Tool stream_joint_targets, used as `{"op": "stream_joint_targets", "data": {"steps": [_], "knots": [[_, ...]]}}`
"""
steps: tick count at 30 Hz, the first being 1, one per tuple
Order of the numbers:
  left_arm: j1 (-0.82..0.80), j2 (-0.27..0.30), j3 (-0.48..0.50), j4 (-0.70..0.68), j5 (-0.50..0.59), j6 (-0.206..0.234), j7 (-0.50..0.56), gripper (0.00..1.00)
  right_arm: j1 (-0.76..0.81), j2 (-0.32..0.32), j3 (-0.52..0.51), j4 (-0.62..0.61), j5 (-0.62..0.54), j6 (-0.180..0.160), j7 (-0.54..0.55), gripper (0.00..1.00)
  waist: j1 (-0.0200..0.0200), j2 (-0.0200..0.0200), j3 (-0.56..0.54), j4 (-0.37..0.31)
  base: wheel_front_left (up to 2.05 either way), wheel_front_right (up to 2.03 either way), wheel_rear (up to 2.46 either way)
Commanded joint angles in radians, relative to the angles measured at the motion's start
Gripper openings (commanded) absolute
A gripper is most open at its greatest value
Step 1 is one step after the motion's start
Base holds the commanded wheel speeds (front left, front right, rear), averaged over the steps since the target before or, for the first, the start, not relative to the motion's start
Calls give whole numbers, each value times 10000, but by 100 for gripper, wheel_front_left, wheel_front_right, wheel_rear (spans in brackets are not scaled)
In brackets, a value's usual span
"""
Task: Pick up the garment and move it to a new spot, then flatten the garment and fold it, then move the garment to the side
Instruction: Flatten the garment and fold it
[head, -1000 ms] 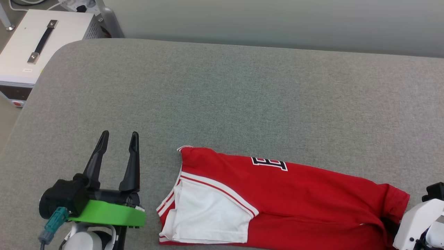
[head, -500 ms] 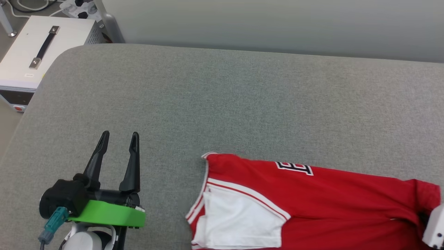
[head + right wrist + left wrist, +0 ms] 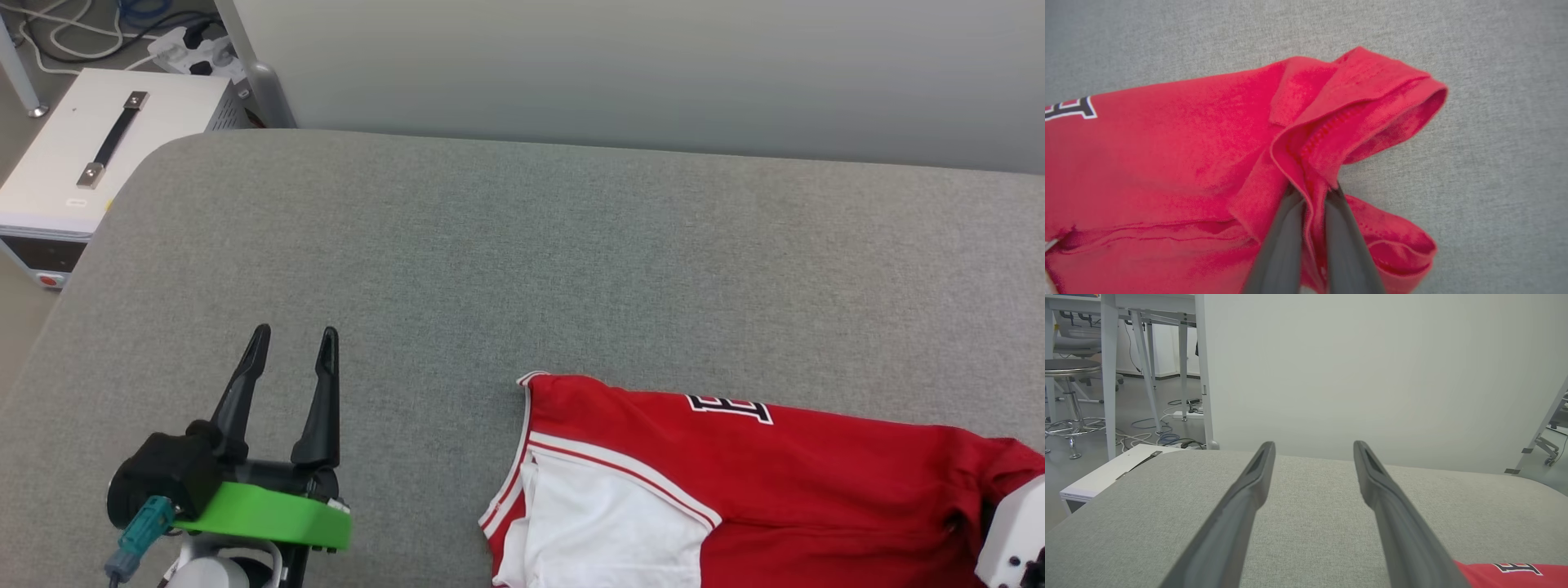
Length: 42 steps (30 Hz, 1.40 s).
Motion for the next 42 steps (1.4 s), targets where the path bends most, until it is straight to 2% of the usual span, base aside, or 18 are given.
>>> {"op": "stream_joint_targets", "data": {"steps": [1,13,20,25,29,35,42], "knots": [[240,-44,-34,68,-116,-27,-57,100,259,154,133,-199,72,-11,-65,0,0,0,-198,-5,0,0,0],[688,-114,-182,282,-272,-27,-57,100,1409,897,1496,-2516,316,-11,376,0,0,0,-832,-37,0,0,0],[734,-197,-101,234,-275,-27,-57,100,1520,1692,2544,-3317,821,-11,713,0,0,0,-913,55,0,0,0],[684,-186,-16,251,-303,-27,-57,100,1257,2010,2978,-3282,1331,-11,391,0,0,0,-862,196,0,0,0],[654,-183,36,258,-322,-27,-57,100,1147,2048,3695,-2995,2228,-11,80,0,0,0,-775,315,0,0,0],[525,-206,14,274,-308,-27,-57,100,620,2052,4782,-2260,2638,-11,-490,0,0,0,-596,460,0,0,0],[448,-203,-152,398,-333,-27,-57,100,0,2053,5902,-1131,3425,-11,-1668,0,0,0,-514,639,0,0,0]]}}
